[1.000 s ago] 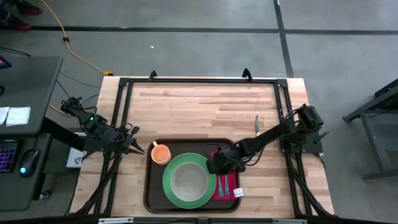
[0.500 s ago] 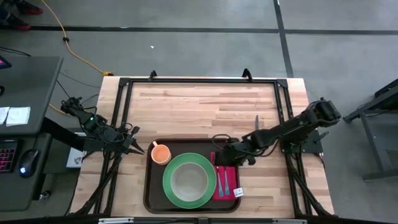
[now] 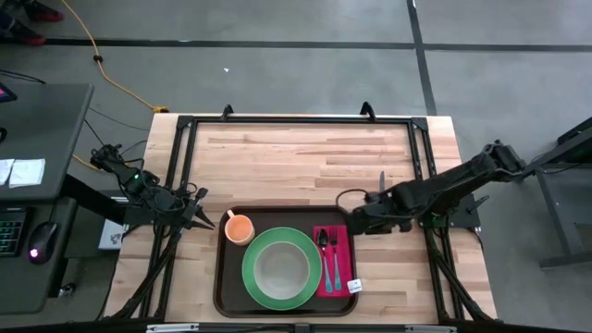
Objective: Set up tray
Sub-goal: Put the knife on the top of the table napkin to the right of the blue fork on the brown serving tray
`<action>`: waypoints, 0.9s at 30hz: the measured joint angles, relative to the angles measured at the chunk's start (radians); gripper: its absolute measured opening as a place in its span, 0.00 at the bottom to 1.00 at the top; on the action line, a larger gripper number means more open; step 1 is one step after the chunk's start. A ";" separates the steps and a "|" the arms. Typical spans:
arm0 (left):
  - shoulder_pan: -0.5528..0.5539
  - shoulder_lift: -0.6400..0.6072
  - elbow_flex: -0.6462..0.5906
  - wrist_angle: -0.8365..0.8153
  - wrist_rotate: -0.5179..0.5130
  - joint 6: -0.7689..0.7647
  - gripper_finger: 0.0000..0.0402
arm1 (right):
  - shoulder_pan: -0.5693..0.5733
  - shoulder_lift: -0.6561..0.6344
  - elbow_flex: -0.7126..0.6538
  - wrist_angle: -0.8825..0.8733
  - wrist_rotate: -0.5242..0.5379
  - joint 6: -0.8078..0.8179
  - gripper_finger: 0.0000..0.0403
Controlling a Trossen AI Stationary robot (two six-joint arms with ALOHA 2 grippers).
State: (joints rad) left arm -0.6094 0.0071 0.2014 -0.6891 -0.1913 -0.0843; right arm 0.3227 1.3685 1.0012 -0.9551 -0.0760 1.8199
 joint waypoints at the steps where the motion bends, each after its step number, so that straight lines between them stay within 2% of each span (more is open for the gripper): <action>1: 0.000 0.000 0.000 0.000 0.000 0.000 0.18 | -0.004 -0.003 0.000 -0.030 -0.002 -0.004 0.17; 10: 0.000 0.000 0.000 0.000 0.000 -0.003 0.18 | -0.082 -0.004 0.000 -0.172 0.016 -0.110 0.17; 23: 0.000 0.000 0.000 0.000 0.000 -0.003 0.18 | -0.259 -0.004 -0.001 -0.348 0.022 -0.304 0.17; 27: 0.000 0.000 0.000 0.001 0.000 -0.004 0.18 | -0.314 -0.004 -0.001 -0.354 0.045 -0.366 0.17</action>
State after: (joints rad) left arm -0.6092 0.0071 0.2014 -0.6881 -0.1913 -0.0879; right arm 0.0088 1.3647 1.0000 -1.3090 -0.0309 1.4541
